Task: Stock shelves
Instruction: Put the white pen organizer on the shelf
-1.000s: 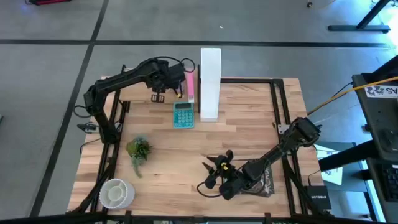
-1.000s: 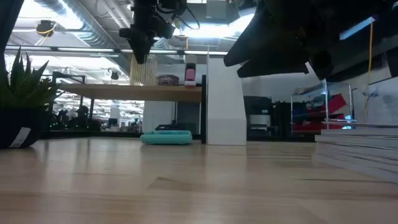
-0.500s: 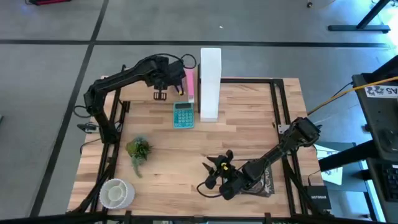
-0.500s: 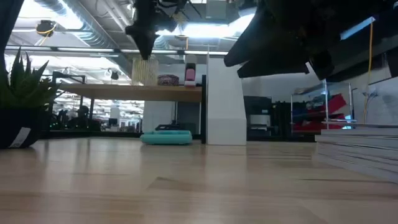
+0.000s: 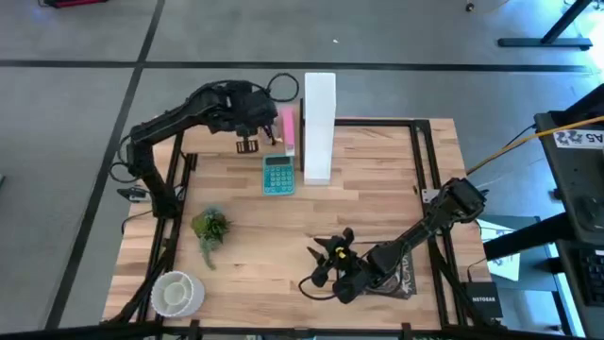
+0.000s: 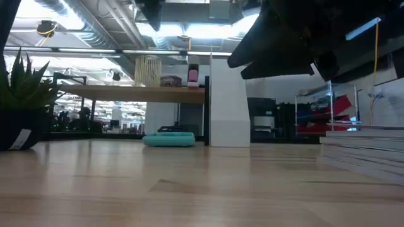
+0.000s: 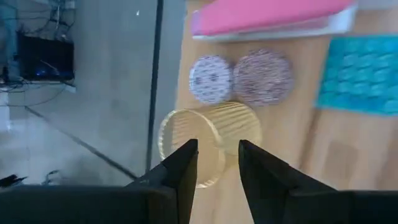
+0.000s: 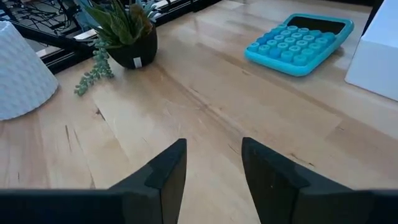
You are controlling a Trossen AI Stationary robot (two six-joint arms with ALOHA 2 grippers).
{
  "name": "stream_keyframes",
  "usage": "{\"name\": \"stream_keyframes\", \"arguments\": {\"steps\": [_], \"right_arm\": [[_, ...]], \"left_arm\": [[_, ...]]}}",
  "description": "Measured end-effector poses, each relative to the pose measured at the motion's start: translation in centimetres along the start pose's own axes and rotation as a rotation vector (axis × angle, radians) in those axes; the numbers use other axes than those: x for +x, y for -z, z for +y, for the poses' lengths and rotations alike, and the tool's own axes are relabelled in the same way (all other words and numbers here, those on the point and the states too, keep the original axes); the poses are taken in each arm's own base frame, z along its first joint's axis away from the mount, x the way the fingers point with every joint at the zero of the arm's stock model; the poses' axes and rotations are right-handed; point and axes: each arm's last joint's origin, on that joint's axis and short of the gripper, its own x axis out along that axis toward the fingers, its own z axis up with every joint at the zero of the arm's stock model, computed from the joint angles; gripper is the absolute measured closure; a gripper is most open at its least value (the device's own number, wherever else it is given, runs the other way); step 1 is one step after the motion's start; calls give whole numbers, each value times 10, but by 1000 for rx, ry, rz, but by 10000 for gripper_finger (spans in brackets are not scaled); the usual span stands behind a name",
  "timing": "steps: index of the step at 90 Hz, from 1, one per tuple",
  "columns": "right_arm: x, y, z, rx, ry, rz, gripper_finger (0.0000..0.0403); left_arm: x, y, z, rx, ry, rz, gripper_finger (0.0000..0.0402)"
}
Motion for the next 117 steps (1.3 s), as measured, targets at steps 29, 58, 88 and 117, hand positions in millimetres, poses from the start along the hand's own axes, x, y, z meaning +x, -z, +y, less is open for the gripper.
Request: {"name": "stream_keyframes", "arguments": {"steps": [29, 58, 88, 117], "right_arm": [[0, 0, 0, -6, 1, 1, 265], [0, 0, 0, -6, 1, 0, 265], [0, 0, 0, -9, 5, -7, 265], [0, 0, 0, -32, 5, -10, 265]], "left_arm": [[-63, 2, -66, -219, 370, -164, 301], [-140, 37, -157, -214, 687, -160, 301], [-176, 114, -256, -296, 755, 16, 302], [-163, 182, -334, -401, 826, 233, 301]]}}
